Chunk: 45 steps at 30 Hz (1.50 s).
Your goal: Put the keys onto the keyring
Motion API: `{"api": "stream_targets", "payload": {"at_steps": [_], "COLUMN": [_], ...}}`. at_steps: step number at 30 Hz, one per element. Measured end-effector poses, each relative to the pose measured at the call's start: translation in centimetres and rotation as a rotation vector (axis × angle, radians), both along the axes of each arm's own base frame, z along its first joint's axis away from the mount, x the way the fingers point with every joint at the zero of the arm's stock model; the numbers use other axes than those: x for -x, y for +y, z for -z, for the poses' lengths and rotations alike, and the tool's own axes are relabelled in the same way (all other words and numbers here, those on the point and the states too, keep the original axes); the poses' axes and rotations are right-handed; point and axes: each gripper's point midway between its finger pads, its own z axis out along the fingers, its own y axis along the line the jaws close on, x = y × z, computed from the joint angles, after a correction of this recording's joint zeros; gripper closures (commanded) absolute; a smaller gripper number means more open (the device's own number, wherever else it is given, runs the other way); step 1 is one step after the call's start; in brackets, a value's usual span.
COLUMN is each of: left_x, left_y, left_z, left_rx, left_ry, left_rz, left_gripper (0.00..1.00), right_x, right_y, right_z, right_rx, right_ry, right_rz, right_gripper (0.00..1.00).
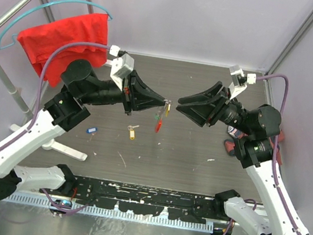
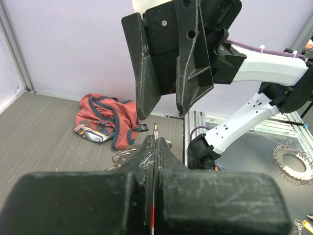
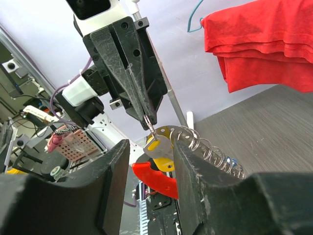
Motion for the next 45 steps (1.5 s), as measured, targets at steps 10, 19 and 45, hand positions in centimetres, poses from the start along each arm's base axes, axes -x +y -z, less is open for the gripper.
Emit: {"api": "stream_targets", "payload": {"at_steps": [10, 19, 45], "left_x": [0.1, 0.0, -0.2], "left_y": [-0.7, -1.0, -1.4], "left_z": [0.2, 0.4, 0.8], "left_rx": [0.002, 0.002, -0.006], "left_ry": [0.016, 0.026, 0.040], "left_rz": [0.042, 0.055, 0.065], "left_gripper": [1.00, 1.00, 1.00], "right_x": [-0.2, -0.1, 0.1], "right_y": [0.3, 0.4, 0.9], "right_z": [0.4, 0.4, 0.9], "right_rx": [0.007, 0.008, 0.032], "right_ry": [0.017, 0.024, 0.033], "right_rz": [-0.024, -0.037, -0.068], "right_gripper": [0.60, 0.68, 0.96]}}
